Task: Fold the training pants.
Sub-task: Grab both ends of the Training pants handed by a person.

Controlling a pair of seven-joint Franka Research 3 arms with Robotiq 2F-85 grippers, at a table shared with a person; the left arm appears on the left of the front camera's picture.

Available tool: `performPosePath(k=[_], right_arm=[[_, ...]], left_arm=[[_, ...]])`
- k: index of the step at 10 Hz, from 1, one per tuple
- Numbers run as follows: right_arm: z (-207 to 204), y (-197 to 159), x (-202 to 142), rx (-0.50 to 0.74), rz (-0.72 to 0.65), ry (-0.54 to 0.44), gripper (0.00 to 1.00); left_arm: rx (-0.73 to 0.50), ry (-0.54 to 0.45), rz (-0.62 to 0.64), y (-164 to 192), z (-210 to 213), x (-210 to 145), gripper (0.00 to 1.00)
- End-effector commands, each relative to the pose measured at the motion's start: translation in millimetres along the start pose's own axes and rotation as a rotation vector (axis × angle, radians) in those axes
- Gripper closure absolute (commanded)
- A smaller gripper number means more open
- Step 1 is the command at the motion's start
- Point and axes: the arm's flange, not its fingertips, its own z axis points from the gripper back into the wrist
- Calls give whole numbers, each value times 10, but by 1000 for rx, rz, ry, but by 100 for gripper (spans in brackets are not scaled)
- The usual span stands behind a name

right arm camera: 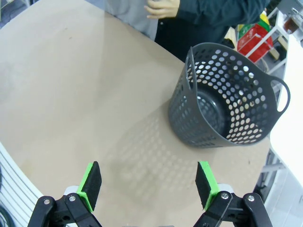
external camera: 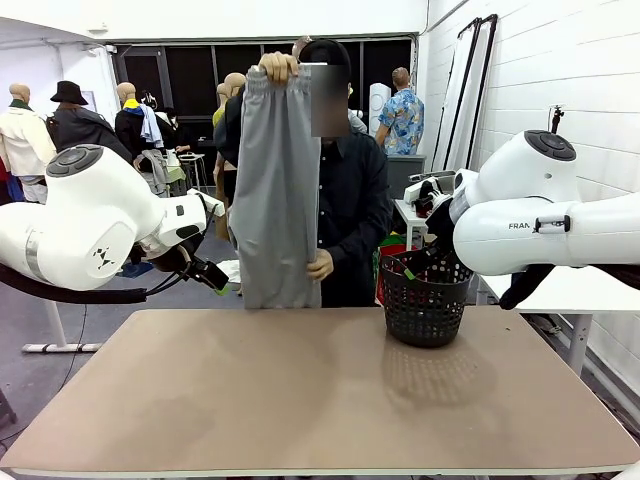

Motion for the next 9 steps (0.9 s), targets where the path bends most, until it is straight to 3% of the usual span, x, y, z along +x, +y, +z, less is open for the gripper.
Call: performPosePath(k=[1, 9], right_arm=[[1, 3, 1, 2, 0, -1, 0], [1, 3, 1, 2, 0, -1, 0]], left_arm=[[-3, 0, -7, 10, 0, -1, 0], [-3, 0, -7, 10, 0, -1, 0]])
